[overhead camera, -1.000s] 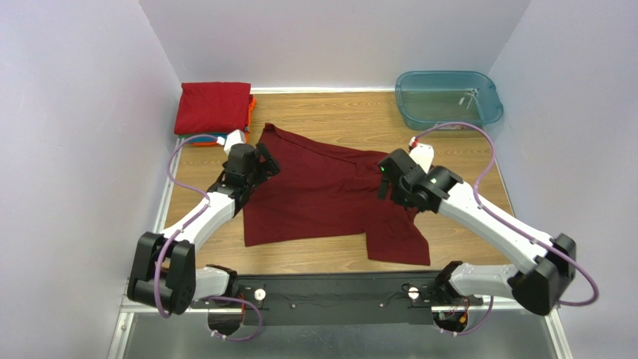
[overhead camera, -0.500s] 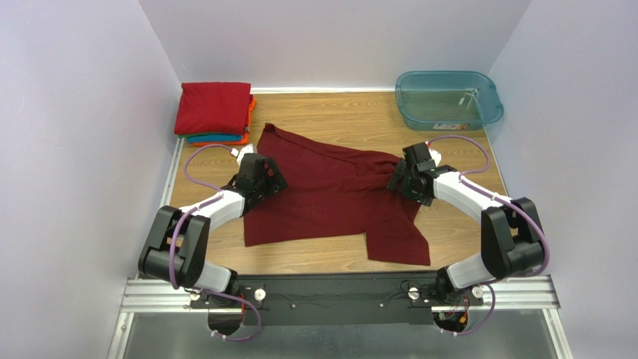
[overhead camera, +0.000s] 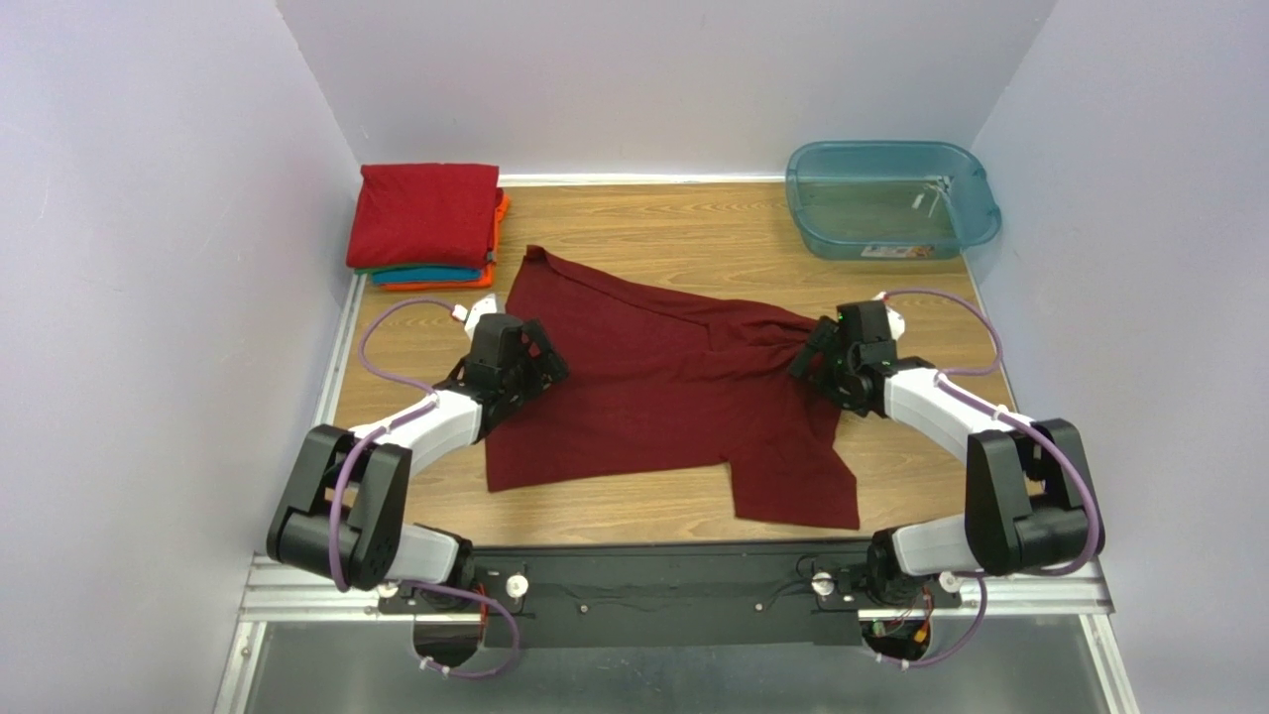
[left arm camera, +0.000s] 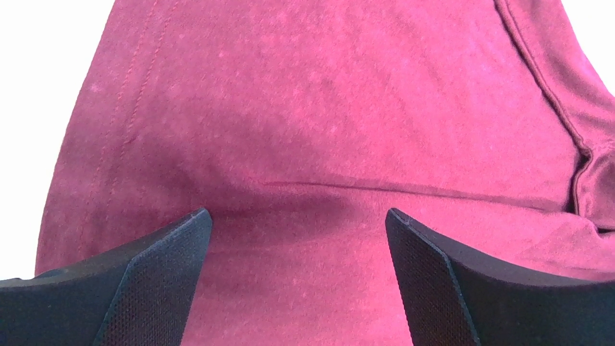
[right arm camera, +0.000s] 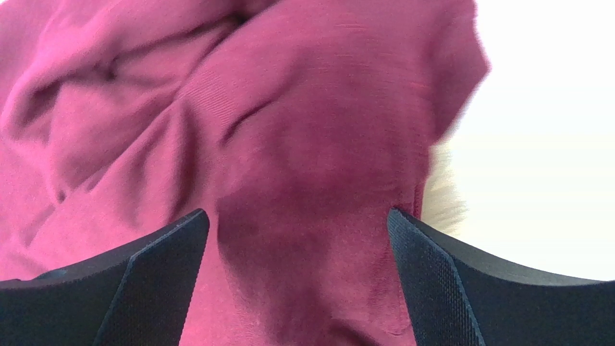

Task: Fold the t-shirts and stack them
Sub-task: Flatten the tshirt out

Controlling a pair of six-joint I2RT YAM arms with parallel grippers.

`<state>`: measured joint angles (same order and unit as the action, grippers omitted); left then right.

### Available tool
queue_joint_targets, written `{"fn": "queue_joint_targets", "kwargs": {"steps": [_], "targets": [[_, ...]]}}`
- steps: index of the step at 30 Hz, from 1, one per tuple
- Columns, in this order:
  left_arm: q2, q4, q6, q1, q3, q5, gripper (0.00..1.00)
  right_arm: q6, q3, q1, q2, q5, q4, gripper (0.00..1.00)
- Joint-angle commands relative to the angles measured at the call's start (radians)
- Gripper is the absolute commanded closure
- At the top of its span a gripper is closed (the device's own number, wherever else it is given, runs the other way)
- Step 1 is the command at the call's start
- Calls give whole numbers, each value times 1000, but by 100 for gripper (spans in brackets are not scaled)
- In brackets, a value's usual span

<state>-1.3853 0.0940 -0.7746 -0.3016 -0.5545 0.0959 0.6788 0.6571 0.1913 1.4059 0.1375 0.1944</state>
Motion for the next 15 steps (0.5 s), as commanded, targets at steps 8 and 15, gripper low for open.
{"fn": "queue_joint_targets", "kwargs": {"steps": [8, 15], "targets": [[86, -185, -41, 1, 36, 125, 2, -8, -24, -125, 48, 54, 143, 0], [146, -204, -54, 1, 82, 111, 2, -45, 21, -127, -77, 53, 203, 0]]}}
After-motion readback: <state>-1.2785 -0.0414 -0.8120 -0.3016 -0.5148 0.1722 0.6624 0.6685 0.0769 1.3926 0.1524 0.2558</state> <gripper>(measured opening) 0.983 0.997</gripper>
